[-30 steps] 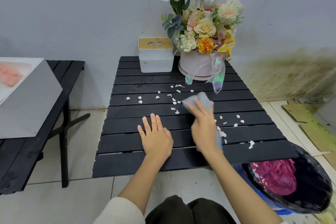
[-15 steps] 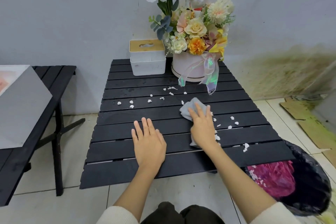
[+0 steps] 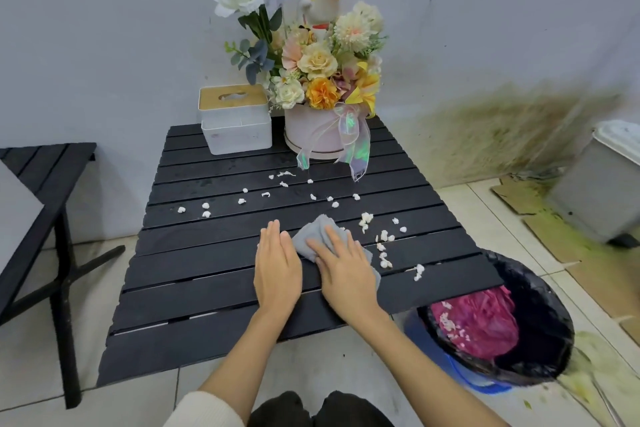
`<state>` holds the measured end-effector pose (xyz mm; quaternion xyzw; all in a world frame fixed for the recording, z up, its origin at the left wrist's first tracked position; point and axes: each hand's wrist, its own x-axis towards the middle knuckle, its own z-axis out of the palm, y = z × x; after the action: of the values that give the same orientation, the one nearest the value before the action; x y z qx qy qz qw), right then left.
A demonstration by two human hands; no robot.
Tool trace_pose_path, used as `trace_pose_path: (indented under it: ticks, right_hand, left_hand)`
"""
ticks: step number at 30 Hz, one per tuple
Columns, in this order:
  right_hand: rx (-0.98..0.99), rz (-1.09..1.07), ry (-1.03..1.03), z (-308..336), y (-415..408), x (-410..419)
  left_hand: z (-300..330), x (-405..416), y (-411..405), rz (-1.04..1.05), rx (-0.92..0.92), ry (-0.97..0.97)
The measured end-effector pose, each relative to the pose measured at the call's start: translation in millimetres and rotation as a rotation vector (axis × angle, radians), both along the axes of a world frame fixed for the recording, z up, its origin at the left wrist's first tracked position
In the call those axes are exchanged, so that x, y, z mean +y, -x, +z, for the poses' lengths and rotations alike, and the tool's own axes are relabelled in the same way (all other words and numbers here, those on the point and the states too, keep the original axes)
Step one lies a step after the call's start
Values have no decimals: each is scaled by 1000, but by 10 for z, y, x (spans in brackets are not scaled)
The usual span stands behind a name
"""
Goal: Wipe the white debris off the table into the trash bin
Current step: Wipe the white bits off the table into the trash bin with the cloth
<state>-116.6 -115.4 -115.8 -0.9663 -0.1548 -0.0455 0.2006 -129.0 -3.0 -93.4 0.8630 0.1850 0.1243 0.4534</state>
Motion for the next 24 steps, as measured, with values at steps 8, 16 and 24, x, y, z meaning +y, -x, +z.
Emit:
trace_pose_path:
  ticks: [8, 16, 24]
  right_hand:
    - [-15, -215, 47, 24, -536, -510]
    - [-221, -290, -459, 466, -593, -466]
    - [27, -83, 18, 41, -1059, 270]
  left_hand:
    - [-302, -101, -164, -66, 210, -640]
    - [-313, -138, -192, -73, 230, -692]
    - [-332, -126, -216, -66, 215, -710]
